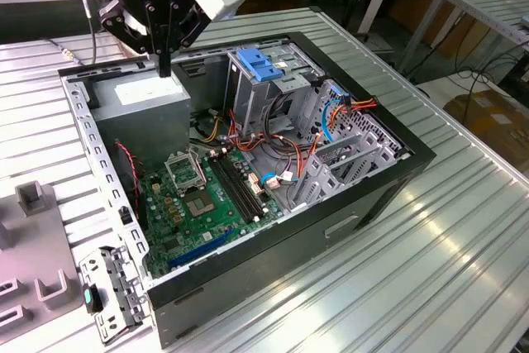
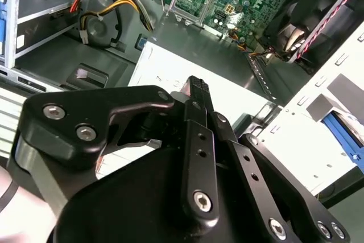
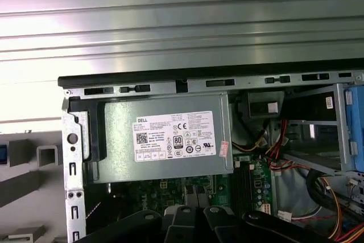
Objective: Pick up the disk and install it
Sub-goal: 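Reach for the disk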
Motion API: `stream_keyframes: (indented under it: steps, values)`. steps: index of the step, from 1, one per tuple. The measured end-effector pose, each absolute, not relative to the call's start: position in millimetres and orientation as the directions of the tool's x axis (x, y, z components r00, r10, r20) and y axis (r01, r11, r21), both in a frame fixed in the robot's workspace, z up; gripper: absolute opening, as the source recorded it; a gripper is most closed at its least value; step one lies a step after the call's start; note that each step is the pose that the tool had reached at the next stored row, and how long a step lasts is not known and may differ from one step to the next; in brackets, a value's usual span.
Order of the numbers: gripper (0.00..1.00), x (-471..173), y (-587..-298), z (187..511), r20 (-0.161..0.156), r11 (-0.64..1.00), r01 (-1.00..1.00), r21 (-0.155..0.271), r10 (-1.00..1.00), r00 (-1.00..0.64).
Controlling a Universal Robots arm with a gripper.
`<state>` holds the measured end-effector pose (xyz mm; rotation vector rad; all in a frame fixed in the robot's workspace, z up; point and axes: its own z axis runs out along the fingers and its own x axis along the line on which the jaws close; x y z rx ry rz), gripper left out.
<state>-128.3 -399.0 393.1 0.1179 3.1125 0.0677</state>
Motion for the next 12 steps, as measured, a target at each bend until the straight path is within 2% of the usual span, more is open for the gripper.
stream_keyframes:
  steps: [12]
  values:
    - [0.11, -143.9, -398.9, 393.0, -0.024, 0.996, 0.075, 0.044, 0.076, -0.997]
